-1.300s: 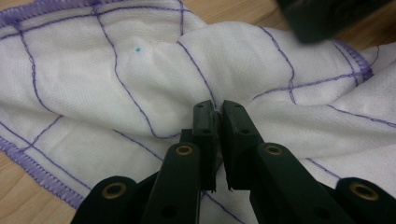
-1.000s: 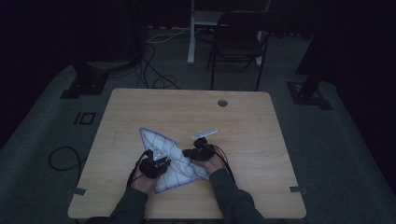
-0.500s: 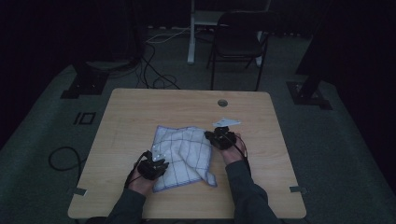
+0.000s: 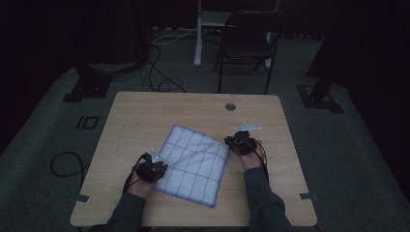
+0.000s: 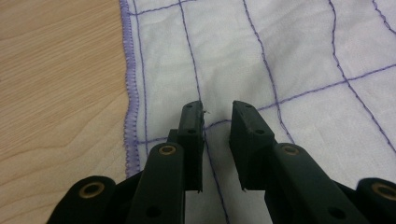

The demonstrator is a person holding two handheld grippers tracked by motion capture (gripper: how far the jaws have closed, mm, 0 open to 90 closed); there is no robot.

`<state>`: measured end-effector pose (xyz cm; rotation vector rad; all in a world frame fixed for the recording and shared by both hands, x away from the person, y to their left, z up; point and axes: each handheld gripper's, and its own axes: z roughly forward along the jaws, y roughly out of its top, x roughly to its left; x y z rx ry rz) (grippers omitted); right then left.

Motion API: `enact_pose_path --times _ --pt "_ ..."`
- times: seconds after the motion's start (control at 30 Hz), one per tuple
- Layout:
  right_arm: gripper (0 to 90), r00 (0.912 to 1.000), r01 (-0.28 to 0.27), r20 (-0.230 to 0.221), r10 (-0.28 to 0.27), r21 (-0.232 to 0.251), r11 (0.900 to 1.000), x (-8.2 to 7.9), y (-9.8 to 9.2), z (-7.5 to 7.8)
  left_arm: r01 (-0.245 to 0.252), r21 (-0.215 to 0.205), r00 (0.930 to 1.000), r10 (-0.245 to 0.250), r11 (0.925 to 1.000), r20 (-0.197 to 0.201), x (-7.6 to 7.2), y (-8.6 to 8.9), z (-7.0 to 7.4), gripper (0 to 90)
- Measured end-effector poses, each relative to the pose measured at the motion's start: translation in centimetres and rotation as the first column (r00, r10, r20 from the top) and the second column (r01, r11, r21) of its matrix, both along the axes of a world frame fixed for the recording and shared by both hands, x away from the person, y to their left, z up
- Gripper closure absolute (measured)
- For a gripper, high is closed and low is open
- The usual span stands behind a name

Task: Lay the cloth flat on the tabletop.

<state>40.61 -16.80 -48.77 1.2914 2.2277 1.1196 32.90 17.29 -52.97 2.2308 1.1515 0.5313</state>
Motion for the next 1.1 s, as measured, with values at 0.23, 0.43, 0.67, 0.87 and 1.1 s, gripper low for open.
enact_pose_path --times 0.23,0.43,0.67,0.87,1.1 --pt "79.2 0.9991 -0.018 -0.039 0.018 0.002 1.000 -0.3 0.3 -1.0 0.002 0.000 1.0000 -0.002 1.0000 -0.001 0.0 0.0 0.0 74.9" --pt "80.4 0.9925 -0.046 -0.113 0.048 0.021 0.999 -1.0 1.0 -3.3 0.001 -0.008 1.0000 -0.001 1.0000 -0.005 0.1 0.2 0.0 74.3" --pt "79.7 0.9839 -0.082 -0.156 0.087 0.040 0.996 -1.9 1.7 -4.8 -0.032 0.018 0.9995 0.032 0.9993 -0.005 0.3 1.1 0.1 74.3" --pt "77.1 0.9857 -0.085 -0.144 0.088 0.028 0.996 -2.4 1.4 -5.0 -0.048 0.014 0.9988 0.048 0.9988 -0.005 0.3 1.7 0.1 74.3" --pt "70.6 0.9917 -0.021 -0.127 0.021 0.002 1.000 -2.0 0.4 -4.8 -0.033 -0.043 0.9989 0.032 0.9985 -0.034 0.2 1.6 0.2 74.5"
